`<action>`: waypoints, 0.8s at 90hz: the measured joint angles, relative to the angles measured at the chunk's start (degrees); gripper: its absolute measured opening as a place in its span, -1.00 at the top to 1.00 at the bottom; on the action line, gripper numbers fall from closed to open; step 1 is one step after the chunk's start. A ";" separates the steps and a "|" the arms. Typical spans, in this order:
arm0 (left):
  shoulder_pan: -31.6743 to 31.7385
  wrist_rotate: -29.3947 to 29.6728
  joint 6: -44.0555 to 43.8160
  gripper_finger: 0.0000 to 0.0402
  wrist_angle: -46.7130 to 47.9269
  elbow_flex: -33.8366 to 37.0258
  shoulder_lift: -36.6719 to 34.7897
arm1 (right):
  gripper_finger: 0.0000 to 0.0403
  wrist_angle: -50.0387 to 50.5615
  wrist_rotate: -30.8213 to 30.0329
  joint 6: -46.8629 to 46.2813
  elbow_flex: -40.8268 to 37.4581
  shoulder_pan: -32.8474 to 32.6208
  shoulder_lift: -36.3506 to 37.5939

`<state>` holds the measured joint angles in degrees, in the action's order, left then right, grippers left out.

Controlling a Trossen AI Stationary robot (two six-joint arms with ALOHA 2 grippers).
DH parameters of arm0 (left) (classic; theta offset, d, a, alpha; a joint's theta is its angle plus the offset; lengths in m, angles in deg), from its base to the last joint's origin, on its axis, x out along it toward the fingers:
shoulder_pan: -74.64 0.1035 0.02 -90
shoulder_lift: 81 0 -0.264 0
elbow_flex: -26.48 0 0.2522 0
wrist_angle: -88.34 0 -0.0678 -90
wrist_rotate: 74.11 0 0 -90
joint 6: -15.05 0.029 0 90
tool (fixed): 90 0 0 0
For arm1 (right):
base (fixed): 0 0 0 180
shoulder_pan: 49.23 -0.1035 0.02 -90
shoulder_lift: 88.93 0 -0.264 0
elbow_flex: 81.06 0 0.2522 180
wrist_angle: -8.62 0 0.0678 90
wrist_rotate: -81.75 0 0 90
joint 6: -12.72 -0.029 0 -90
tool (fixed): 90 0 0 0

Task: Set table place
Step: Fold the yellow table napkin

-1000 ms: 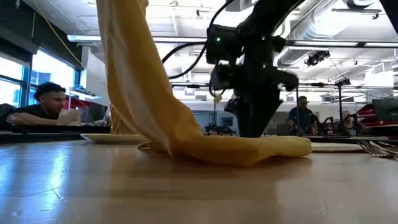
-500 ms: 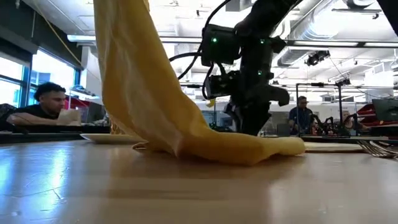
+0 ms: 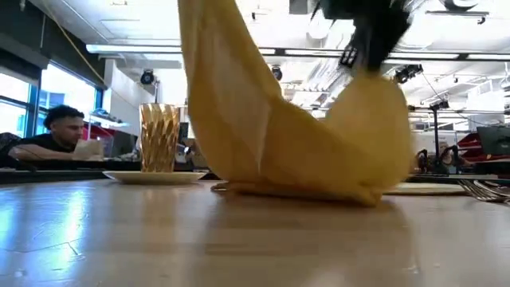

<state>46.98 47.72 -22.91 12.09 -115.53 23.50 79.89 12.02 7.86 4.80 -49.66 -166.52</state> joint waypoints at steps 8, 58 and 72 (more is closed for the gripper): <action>0.00 1.63 3.57 1.00 -0.83 0.00 -1.64 | 1.00 0.06 4.60 -3.75 0.04 -0.02 7.00; 16.31 22.66 32.23 1.00 -16.47 -0.02 -13.20 | 1.00 -6.92 -43.28 -13.82 4.27 4.12 23.30; 22.97 17.21 51.43 1.00 -32.45 0.00 -12.80 | 1.00 -10.27 -60.29 -4.41 11.64 5.97 22.44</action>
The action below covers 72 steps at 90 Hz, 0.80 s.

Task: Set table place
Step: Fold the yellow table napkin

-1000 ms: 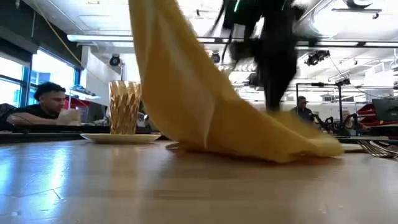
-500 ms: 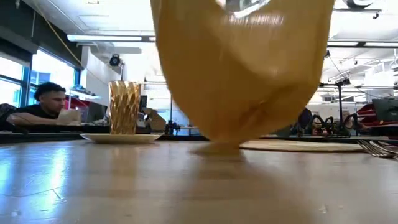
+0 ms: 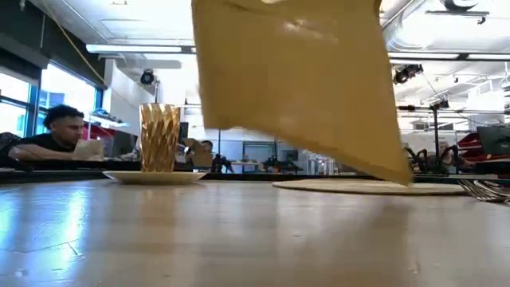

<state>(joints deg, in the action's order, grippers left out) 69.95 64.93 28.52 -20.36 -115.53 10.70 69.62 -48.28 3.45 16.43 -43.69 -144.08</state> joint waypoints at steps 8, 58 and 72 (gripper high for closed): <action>0.70 -6.63 8.09 1.00 -7.94 0.00 -0.03 | 1.00 1.47 0.81 5.11 5.90 -1.09 -0.77; -14.80 -27.35 -19.48 1.00 16.27 21.08 3.38 | 1.00 3.40 37.41 -28.56 -20.82 -31.28 -2.68; -21.72 -28.88 -25.50 1.00 9.79 33.00 3.39 | 1.00 -11.76 40.75 -40.41 -33.54 -38.94 -4.54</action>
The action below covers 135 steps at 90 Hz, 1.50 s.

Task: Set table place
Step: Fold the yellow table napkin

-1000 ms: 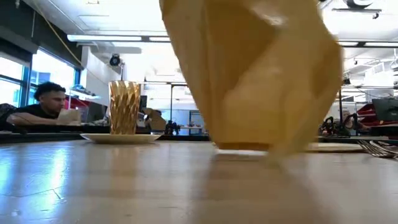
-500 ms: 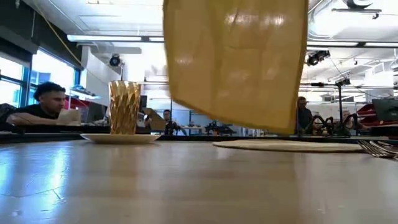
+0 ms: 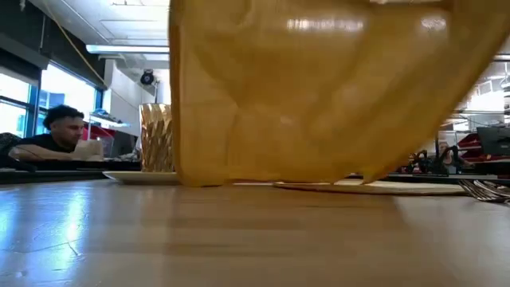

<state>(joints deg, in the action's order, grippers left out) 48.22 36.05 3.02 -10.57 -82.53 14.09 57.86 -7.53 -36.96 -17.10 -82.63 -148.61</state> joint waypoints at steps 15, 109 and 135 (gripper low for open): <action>-5.20 -2.91 -5.72 1.00 -3.38 10.05 0.00 | 1.00 -12.47 3.49 -9.40 -8.60 -4.61 -3.15; -18.67 -7.81 -32.33 1.00 -12.05 18.39 -2.05 | 1.00 -17.15 19.40 -3.77 -5.07 -4.24 -15.69; -16.15 -9.40 -33.49 1.00 -14.45 21.75 -2.03 | 0.81 -19.40 11.46 2.77 -5.09 -7.14 -22.75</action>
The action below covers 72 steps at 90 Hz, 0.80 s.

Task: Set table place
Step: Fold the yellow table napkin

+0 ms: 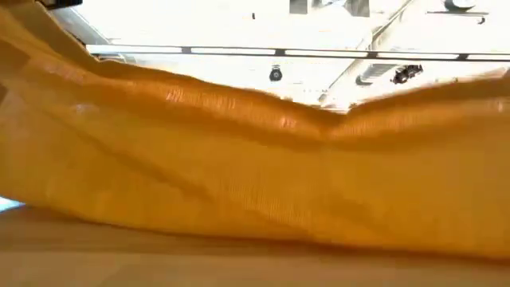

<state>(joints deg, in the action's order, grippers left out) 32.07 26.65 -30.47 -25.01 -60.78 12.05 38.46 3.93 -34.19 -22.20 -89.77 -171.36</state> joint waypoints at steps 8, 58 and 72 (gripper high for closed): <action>0.17 -0.78 2.27 1.00 -0.50 0.13 0.00 | 0.60 -1.43 -0.72 0.44 0.01 -0.38 -3.36; 0.02 -4.36 3.49 1.00 -0.02 0.11 0.00 | 0.76 -12.51 0.91 -14.61 0.00 -4.52 -16.20; 0.04 -6.29 -1.64 1.00 1.49 -0.89 -1.34 | 0.98 -12.66 2.28 -16.64 0.65 -4.57 -11.59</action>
<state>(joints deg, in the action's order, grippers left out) 32.11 20.37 -32.11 -23.52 -61.67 10.72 25.80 6.21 -50.83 -21.55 -94.34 -182.95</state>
